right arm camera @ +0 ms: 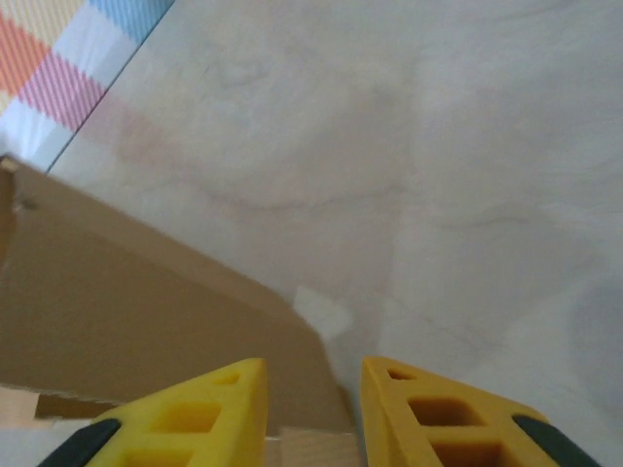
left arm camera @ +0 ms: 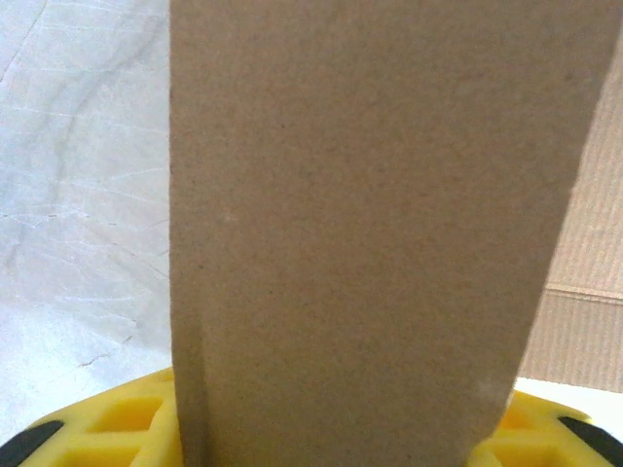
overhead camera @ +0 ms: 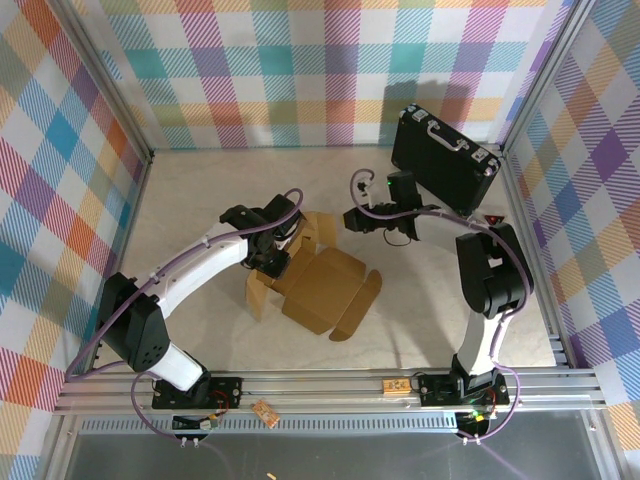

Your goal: Fold the paper box

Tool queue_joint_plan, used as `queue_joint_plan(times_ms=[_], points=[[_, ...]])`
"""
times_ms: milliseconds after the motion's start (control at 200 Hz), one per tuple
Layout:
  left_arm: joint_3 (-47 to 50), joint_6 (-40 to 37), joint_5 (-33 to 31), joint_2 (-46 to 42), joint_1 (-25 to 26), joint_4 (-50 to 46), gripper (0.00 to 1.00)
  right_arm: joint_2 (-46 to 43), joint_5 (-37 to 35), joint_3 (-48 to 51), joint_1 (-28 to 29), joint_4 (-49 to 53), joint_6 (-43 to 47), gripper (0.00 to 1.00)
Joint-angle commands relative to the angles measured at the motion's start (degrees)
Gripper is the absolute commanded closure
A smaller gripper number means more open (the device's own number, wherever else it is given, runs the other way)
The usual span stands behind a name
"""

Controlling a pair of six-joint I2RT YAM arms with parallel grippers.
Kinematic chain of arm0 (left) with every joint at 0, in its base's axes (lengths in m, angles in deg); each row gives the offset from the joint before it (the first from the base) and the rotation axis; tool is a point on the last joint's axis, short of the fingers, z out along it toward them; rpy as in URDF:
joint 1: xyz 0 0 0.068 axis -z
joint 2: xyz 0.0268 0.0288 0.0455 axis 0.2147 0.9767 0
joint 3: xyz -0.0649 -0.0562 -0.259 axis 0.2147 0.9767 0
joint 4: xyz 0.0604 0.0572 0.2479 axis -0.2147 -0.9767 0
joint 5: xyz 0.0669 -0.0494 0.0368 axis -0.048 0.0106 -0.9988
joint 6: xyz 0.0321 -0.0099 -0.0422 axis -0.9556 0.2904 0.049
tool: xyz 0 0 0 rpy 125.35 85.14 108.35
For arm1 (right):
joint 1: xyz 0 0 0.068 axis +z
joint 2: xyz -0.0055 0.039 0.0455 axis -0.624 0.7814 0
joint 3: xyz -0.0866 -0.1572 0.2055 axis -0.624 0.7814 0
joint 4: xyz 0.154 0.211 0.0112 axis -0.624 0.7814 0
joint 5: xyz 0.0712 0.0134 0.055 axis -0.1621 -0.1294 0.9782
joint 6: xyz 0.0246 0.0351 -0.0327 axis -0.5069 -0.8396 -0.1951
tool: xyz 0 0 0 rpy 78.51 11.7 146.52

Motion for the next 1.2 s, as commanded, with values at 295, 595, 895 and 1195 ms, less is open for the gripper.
queue_joint_plan(times_ms=[295, 595, 895, 1195], points=[[1.57, -1.39, 1.78, 0.46, 0.42, -1.07, 0.62, 2.11, 6.70, -1.07, 6.18, 5.89, 12.84, 0.71], [2.40, -1.72, 2.69, 0.19, 0.60, -0.76, 0.62, 4.44, 8.33, -4.23, 6.49, 1.95, 26.11, 0.70], [2.86, -1.84, 3.67, -0.95, 0.87, -0.25, 0.62, 6.21, 14.24, -3.89, 7.13, -4.68, 33.09, 0.58], [3.22, -1.84, 5.22, -0.99, 1.00, 0.29, 0.62, 8.95, 9.70, -1.69, 8.50, -19.51, 27.86, 0.55]])
